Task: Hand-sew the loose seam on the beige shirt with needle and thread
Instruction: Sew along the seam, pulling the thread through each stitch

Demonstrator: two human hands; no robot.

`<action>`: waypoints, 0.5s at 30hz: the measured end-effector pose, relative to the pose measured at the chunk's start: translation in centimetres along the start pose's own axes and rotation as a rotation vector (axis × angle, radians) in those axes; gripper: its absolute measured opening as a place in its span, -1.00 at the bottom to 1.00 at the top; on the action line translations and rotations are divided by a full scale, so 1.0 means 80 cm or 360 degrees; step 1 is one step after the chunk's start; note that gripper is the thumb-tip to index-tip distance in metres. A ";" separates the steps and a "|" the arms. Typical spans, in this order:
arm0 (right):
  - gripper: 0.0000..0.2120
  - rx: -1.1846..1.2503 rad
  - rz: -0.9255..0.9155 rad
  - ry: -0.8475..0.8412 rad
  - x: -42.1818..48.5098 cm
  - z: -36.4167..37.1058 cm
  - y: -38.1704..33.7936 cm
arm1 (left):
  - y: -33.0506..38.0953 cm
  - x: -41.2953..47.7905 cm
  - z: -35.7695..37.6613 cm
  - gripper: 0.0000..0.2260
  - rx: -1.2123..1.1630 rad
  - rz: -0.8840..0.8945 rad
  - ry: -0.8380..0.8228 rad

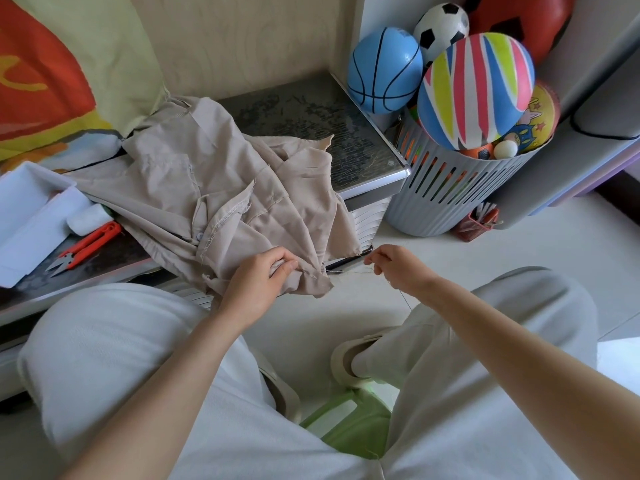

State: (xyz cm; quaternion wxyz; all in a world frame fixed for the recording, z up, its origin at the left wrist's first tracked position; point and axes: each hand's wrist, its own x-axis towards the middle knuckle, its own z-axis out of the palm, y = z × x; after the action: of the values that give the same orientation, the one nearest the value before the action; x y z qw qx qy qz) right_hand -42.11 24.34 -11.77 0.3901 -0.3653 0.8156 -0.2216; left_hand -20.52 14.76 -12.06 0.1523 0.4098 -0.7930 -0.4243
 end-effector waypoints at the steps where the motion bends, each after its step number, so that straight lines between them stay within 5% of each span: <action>1: -0.75 0.0018 0.0045 -0.0004 -0.001 -0.001 0.005 | -0.001 0.000 0.000 -0.85 0.0004 0.0003 -0.0001; 15: -0.66 0.0214 0.0423 0.0075 -0.009 -0.002 0.070 | -0.004 -0.001 0.003 -0.87 0.0117 -0.0046 -0.0059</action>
State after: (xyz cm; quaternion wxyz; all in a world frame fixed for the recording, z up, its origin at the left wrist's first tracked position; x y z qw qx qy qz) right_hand -44.29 28.47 -14.93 0.4203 -0.2221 0.8490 -0.2306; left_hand -20.40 14.86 -12.46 0.1163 0.4185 -0.8047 -0.4046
